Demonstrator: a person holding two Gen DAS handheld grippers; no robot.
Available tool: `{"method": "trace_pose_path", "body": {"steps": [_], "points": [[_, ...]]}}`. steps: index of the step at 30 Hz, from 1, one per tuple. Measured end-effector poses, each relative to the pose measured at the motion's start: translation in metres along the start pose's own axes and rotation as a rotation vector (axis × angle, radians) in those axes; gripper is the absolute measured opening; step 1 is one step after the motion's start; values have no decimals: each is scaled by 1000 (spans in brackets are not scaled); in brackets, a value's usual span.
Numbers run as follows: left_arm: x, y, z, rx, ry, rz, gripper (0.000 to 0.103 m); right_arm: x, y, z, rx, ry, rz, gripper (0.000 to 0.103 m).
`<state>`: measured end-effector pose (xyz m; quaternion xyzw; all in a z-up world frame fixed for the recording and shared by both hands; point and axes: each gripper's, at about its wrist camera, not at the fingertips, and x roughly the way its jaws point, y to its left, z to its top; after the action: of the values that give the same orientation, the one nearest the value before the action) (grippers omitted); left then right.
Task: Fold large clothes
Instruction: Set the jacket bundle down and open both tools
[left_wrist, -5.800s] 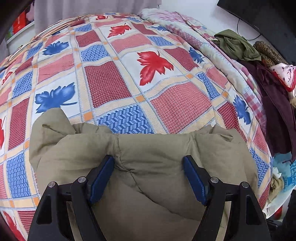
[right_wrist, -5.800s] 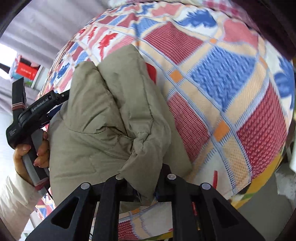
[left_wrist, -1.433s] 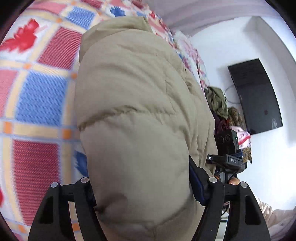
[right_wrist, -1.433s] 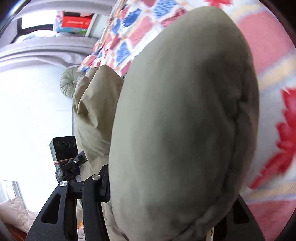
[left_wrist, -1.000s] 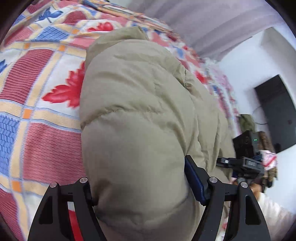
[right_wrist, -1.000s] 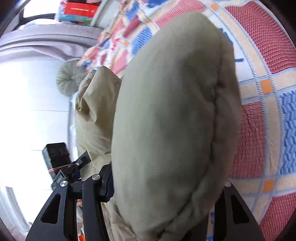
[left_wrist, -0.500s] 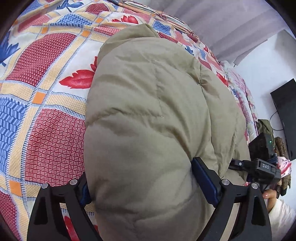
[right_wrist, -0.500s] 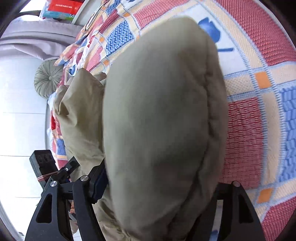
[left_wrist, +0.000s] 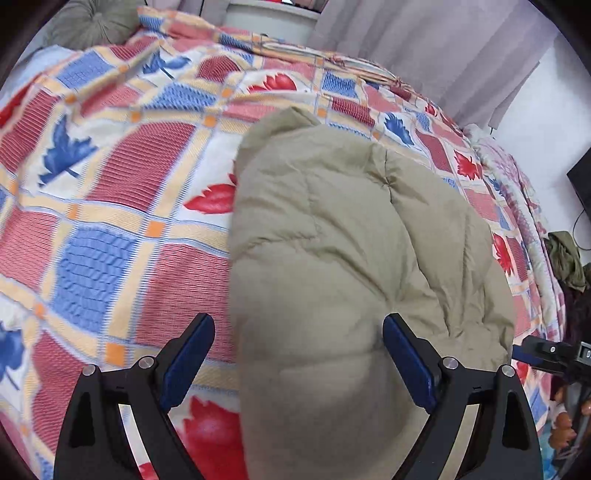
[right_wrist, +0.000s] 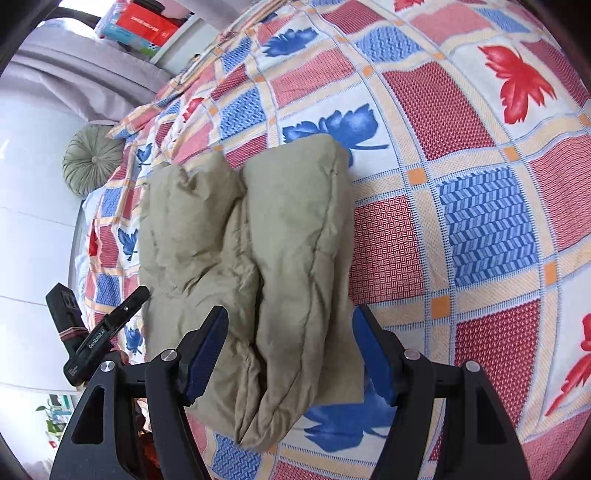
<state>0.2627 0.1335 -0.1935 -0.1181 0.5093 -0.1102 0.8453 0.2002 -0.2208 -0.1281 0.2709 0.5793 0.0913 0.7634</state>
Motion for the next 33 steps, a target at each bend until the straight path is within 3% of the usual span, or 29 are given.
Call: {"method": "trace_pose_path", "body": {"steps": [2,5,6,10,15,20,33], "points": [[-15,5,-7,4,-10,18,93,-8,9,-12,-24,-13,4,72],[-25,6,-19,13,10,34,93,-18,27,-30,-95,-42,-24,46],[-23,5,-27,20,30,45,93,-17,36,-37,-125,-47,-34,43],[-16,0,-48,15,58,67,93,-5,55,-62,-219,-19,-66,37],[-6,-8,-62,28,58,115,94,36,39,-76,-241,39,-216,29],[-1,-13,-68,42,76,113,94,57,7,-76,-130,72,-186,27],[-14,-18,-66,-12,131,156,94,22,18,-79,-101,99,-167,31]]}}
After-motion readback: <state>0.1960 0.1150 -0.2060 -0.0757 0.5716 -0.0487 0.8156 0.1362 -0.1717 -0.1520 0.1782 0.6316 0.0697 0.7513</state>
